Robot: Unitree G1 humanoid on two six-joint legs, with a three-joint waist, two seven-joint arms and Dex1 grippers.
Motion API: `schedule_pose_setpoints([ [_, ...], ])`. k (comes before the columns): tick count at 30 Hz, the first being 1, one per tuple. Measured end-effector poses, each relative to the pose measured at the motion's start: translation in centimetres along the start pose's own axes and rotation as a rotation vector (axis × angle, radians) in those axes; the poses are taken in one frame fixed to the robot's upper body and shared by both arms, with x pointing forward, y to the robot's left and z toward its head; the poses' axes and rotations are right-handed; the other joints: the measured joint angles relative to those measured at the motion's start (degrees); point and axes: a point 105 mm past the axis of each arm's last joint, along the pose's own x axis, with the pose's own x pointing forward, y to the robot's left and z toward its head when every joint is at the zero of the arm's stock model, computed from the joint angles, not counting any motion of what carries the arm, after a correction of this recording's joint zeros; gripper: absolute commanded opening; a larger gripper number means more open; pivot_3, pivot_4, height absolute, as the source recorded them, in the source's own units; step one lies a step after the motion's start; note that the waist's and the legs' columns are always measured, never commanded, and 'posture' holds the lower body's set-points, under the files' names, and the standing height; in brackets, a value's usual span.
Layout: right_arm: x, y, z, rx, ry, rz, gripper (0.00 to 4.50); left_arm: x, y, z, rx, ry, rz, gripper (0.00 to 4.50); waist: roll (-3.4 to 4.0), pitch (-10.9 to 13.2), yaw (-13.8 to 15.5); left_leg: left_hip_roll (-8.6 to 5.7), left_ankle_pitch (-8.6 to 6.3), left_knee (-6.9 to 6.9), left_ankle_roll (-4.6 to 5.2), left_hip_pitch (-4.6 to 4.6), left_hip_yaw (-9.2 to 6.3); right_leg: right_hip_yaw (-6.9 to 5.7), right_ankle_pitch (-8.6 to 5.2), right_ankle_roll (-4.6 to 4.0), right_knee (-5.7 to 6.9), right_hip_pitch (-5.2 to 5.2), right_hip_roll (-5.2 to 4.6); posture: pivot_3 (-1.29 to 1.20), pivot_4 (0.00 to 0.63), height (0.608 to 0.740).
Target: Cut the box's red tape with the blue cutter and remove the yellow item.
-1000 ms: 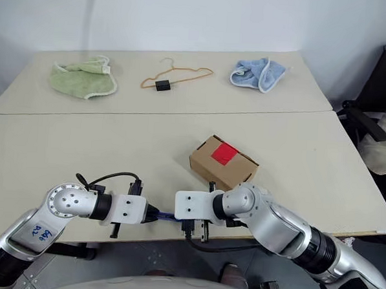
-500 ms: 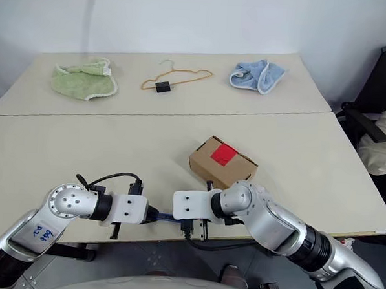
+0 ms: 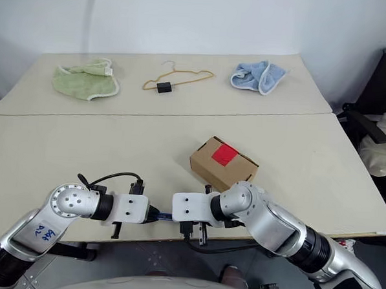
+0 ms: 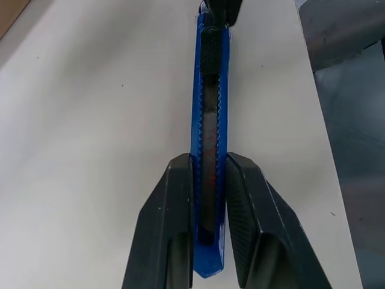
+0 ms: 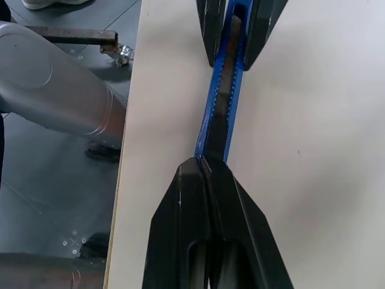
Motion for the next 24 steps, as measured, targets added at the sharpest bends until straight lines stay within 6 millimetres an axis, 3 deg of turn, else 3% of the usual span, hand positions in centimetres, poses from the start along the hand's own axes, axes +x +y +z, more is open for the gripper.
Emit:
schedule_pose_setpoints([
  [11, -0.1, -0.2, -0.2, -0.009, 0.002, -0.008, 0.04, 0.1, 0.0, 0.0, 0.004, 0.005, 0.001, 0.45, 0.0, 0.0, -0.01, 0.03, -0.06, -0.02, -0.05, 0.33, 0.0, -0.01, -0.09, -0.11, -0.07, 0.26, 0.0, 0.0, 0.15, 0.74],
  [16, -1.7, -1.3, -0.6, 0.005, 0.009, -0.059, 0.04, 0.1, 0.0, 0.0, 0.006, 0.004, 0.001, 0.45, 0.0, 0.0, 0.02, 0.03, -0.08, -0.03, -0.08, 0.35, -0.01, -0.01, -0.1, -0.12, -0.1, 0.29, 0.01, 0.0, 0.15, 0.74],
  [24, -1.4, -0.7, -0.7, 0.018, -0.002, -0.019, 0.04, 0.3, 0.0, 0.1, 0.01, 0.002, 0.003, 0.45, 0.0, 0.0, 0.17, 0.04, -0.08, -0.02, -0.08, 0.35, -0.01, -0.01, -0.11, -0.13, -0.15, 0.34, 0.0, 0.0, 0.15, 0.74],
])
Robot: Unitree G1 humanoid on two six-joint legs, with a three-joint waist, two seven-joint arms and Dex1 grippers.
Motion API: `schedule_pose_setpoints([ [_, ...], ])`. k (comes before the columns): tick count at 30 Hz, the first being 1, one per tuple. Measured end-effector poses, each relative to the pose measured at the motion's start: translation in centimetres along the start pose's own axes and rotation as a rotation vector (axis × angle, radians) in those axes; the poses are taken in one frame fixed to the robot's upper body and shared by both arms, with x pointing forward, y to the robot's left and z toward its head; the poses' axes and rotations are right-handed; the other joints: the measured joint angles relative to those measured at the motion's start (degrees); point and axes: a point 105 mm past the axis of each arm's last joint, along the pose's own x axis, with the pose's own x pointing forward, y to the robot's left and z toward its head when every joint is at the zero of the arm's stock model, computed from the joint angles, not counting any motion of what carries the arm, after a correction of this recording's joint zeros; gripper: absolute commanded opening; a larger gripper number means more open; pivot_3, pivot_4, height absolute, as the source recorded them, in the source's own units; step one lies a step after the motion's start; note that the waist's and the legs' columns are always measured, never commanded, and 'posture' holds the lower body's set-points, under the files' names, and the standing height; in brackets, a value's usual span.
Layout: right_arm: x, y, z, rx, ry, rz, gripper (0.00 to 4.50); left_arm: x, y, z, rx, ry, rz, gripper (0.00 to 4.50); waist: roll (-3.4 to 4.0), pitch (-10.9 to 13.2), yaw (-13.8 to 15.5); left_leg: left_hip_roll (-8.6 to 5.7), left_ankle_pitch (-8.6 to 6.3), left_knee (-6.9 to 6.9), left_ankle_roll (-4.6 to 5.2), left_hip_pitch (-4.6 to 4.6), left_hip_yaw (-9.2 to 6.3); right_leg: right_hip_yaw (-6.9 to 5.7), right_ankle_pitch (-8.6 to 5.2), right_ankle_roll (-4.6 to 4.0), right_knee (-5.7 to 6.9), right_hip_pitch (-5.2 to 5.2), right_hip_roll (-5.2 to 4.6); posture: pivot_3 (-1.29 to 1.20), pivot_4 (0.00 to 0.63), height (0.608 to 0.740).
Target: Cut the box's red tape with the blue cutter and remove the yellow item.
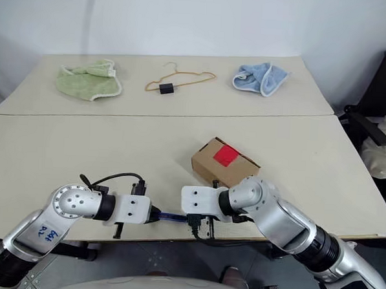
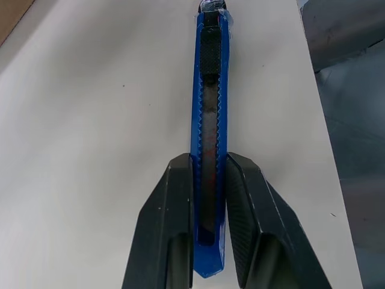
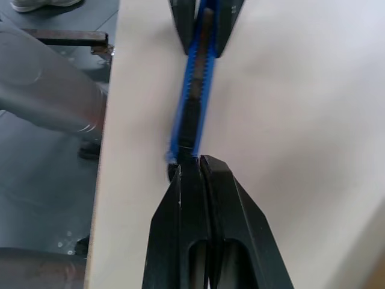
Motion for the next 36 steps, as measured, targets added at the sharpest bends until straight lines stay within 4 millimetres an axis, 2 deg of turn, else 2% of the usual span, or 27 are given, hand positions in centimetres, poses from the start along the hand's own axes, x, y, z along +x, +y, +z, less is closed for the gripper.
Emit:
schedule_pose_setpoints([
  [6, 0.5, 0.2, 0.3, -0.008, -0.015, 0.012, 0.04, 0.0, 0.0, 0.0, 0.001, 0.0, 0.0, 0.45, 0.0, 0.0, 0.02, 0.0, 0.0, 0.0, 0.0, 0.0, -0.01, 0.0, 0.0, 0.0, 0.0, 0.0, 0.0, 0.0, 0.15, 0.74],
  [10, 0.7, -0.1, -0.4, -0.008, 0.0, 0.006, 0.04, 0.0, 0.0, 0.0, 0.0, 0.0, 0.0, 0.45, 0.0, 0.0, 0.03, 0.0, 0.0, 0.0, 0.0, 0.0, -0.01, 0.0, 0.0, -0.01, -0.02, 0.0, 0.0, 0.0, 0.15, 0.74],
  [17, 0.9, -0.3, -0.4, -0.029, -0.009, 0.005, 0.04, 0.0, 0.0, 0.0, 0.0, 0.002, 0.001, 0.45, 0.01, -0.01, 0.01, 0.0, 0.0, 0.0, 0.0, 0.03, -0.01, 0.0, -0.01, -0.01, -0.03, 0.03, 0.0, 0.0, 0.15, 0.74],
  [36, 3.9, -1.1, 1.6, -0.024, -0.088, 0.032, 0.04, 0.2, 0.0, -0.1, -0.011, 0.012, 0.005, 0.45, 0.25, -0.24, -0.12, 0.01, 0.0, 0.0, 0.0, 0.13, -0.04, -0.01, -0.07, -0.11, 0.04, 0.09, 0.01, 0.0, 0.15, 0.74],
])
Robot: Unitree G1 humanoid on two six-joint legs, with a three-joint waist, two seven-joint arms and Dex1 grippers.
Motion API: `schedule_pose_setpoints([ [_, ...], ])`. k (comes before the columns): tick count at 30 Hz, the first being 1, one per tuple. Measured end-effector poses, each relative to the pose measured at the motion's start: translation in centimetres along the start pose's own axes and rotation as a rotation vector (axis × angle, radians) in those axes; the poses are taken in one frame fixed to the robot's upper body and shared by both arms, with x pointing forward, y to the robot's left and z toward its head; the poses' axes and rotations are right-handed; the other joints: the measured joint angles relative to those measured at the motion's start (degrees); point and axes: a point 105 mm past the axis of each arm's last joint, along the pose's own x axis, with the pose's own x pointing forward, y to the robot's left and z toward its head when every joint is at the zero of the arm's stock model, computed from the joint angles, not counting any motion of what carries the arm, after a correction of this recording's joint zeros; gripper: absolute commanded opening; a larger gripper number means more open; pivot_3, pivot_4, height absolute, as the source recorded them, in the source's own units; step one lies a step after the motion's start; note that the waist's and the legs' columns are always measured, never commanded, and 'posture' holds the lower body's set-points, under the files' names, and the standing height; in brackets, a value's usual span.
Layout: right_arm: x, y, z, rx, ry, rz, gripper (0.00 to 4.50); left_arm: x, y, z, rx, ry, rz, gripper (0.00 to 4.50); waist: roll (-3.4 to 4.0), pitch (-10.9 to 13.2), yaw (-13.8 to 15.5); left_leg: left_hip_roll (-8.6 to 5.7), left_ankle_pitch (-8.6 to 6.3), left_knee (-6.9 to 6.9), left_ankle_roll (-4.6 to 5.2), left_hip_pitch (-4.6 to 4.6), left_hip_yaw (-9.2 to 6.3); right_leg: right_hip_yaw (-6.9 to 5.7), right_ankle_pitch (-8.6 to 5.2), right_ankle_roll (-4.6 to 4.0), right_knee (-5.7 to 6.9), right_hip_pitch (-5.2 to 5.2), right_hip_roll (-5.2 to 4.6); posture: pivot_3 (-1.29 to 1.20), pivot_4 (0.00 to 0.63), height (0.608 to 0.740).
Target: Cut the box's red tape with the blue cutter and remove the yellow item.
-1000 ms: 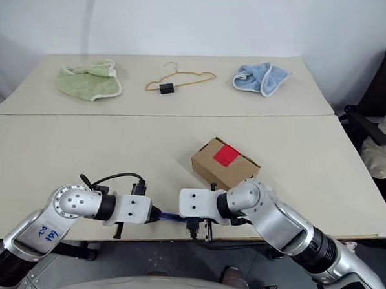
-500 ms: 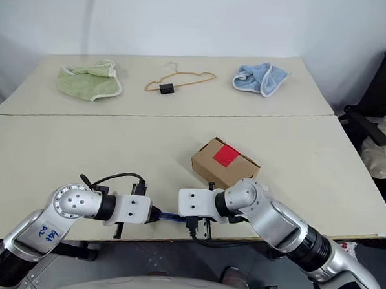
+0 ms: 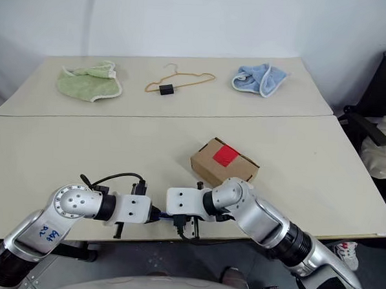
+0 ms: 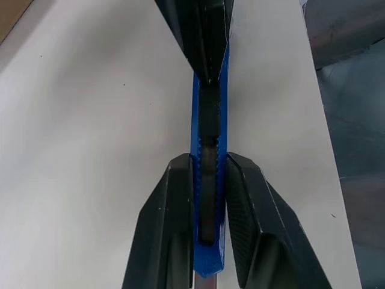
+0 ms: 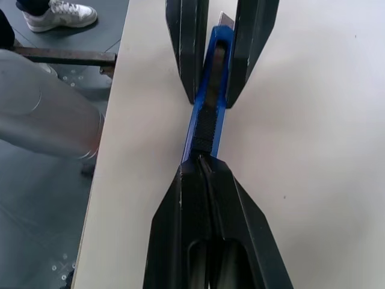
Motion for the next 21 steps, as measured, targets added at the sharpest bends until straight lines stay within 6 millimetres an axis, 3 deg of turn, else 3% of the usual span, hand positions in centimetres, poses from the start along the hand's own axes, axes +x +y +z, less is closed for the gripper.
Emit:
schedule_pose_setpoints([
  [8, 1.0, -0.6, 0.7, -0.003, -0.025, -0.001, 0.04, 0.2, 0.0, 0.0, -0.006, -0.002, 0.003, 0.45, 0.12, -0.09, 0.12, -0.01, 0.0, 0.0, 0.0, 0.02, -0.05, 0.0, -0.01, -0.02, 0.01, 0.04, 0.0, 0.0, 0.15, 0.74],
  [13, 0.3, -0.9, 0.4, 0.022, -0.007, -0.03, 0.04, 0.3, 0.1, 0.0, -0.014, -0.011, 0.007, 0.45, 0.23, -0.13, 0.42, -0.03, 0.0, 0.01, -0.01, 0.0, -0.08, -0.01, -0.06, -0.11, 0.0, 0.06, -0.01, 0.0, 0.15, 0.74],
  [15, -1.2, -1.2, 0.3, 0.055, -0.014, -0.062, 0.04, 0.5, 0.3, 0.2, -0.014, -0.033, 0.016, 0.45, 0.26, -0.11, 1.02, -0.04, 0.0, 0.02, -0.01, -0.04, -0.09, -0.01, -0.07, -0.14, -0.07, 0.06, -0.02, 0.0, 0.15, 0.74],
  [21, -8.1, -2.3, 0.2, 0.196, -0.078, -0.198, 0.04, 1.0, 2.2, -0.4, 0.008, -0.157, 0.114, 0.45, 0.13, 0.01, 1.83, -0.05, 0.02, 0.06, -0.04, -0.14, -0.26, -0.1, -0.19, -0.4, -0.31, 0.15, -0.03, 0.0, 0.15, 0.74],
])
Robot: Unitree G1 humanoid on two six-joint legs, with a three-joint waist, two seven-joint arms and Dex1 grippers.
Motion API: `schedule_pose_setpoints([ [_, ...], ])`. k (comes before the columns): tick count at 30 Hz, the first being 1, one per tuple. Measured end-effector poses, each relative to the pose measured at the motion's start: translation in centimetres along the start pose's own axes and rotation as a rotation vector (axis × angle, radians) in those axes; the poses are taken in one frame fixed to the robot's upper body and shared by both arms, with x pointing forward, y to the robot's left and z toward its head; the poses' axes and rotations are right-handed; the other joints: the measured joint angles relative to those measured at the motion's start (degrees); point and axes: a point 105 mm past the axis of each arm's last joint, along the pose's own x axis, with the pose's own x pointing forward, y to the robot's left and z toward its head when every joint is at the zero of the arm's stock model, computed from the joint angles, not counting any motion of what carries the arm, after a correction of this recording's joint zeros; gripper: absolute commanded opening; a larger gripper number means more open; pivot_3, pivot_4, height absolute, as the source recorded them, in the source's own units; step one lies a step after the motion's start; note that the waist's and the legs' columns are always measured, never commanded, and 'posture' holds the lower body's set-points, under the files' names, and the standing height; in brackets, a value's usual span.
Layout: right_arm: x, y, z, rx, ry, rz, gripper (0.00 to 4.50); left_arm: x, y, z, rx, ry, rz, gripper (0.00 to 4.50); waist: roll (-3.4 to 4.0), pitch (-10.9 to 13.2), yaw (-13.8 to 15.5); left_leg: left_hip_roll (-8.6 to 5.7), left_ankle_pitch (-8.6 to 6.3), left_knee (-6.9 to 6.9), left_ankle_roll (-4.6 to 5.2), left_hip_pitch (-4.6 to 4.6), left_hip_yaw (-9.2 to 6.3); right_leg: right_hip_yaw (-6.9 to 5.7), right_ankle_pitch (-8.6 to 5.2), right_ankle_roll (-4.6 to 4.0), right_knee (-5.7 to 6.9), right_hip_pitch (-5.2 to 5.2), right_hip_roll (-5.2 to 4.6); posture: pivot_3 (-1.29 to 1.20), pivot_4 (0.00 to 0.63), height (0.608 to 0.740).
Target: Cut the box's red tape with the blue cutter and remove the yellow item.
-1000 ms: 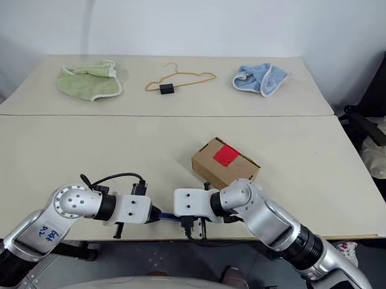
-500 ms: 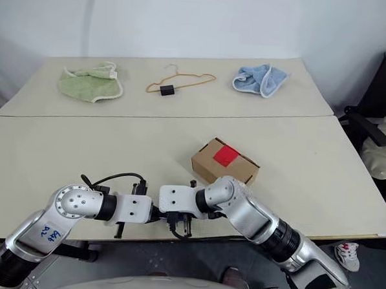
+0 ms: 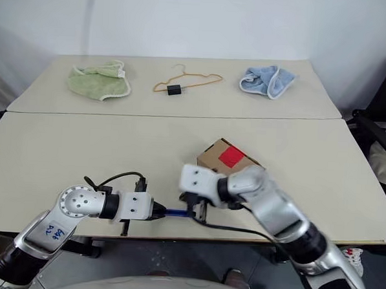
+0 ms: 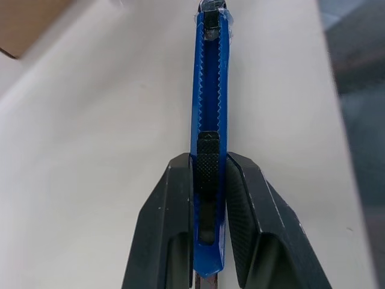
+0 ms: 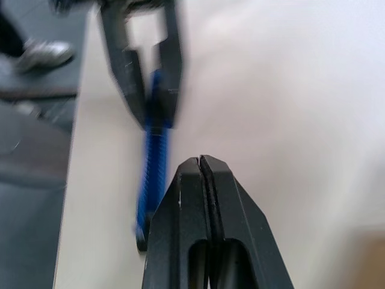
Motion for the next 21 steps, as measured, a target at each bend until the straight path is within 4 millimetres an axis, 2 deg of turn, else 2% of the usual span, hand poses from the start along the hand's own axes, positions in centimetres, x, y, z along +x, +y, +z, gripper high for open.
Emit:
schedule_pose_setpoints([
  [2, -1.8, -0.8, -0.5, 0.047, 0.007, -0.041, 0.04, 0.0, 1.0, -0.4, 0.017, -0.023, 0.041, 0.45, -0.22, 0.2, -0.18, 0.03, 0.04, 0.0, -0.07, 0.0, -0.01, -0.03, 0.03, -0.06, 0.01, -0.01, 0.02, 0.0, 0.15, 0.74],
  [4, -2.7, -1.3, -0.5, 0.061, 0.007, -0.066, 0.04, -0.1, 1.7, -0.8, 0.024, -0.026, 0.069, 0.45, -0.33, 0.36, -0.43, 0.06, 0.08, -0.01, -0.12, 0.0, -0.01, -0.05, 0.04, -0.05, 0.01, -0.02, 0.05, 0.0, 0.15, 0.74],
  [8, -2.9, -1.3, -0.4, 0.089, -0.009, -0.068, 0.04, 0.1, 2.7, -0.9, 0.033, -0.044, 0.102, 0.45, -0.26, 0.65, -0.56, 0.09, 0.13, -0.02, -0.21, 0.0, 0.0, -0.05, 0.11, 0.09, 0.08, -0.06, 0.07, 0.0, 0.15, 0.74],
  [12, -3.1, -1.7, 0.3, 0.098, -0.038, -0.085, 0.04, 0.5, 2.9, -0.6, 0.067, -0.012, 0.045, 0.45, -0.25, 0.83, -0.37, 0.08, 0.16, -0.02, -0.26, -0.02, 0.0, -0.06, 0.26, 0.35, 0.09, -0.07, 0.07, 0.0, 0.15, 0.74],
  [15, -2.5, -1.5, 0.3, 0.101, -0.037, -0.082, 0.04, 0.6, 2.9, -0.5, 0.043, 0.009, 0.015, 0.45, -0.23, 0.84, -0.52, 0.08, 0.15, -0.05, -0.26, 0.0, 0.01, -0.06, 0.26, 0.34, 0.08, -0.07, 0.07, 0.0, 0.15, 0.74],
  [19, -0.3, -0.3, 0.7, 0.105, -0.06, -0.026, 0.04, 0.6, 2.9, -0.3, 0.041, 0.035, -0.012, 0.45, -0.22, 0.85, -0.58, 0.09, 0.15, -0.06, -0.26, 0.0, -0.01, -0.06, 0.25, 0.34, 0.11, -0.08, 0.07, 0.0, 0.15, 0.74],
  [21, 0.0, -0.3, 1.0, 0.098, -0.062, -0.025, 0.04, 0.6, 3.0, -0.1, 0.05, 0.043, -0.021, 0.45, -0.21, 0.85, -0.55, 0.09, 0.15, -0.06, -0.26, -0.01, -0.01, -0.06, 0.25, 0.34, 0.09, -0.09, 0.07, 0.0, 0.15, 0.74],
])
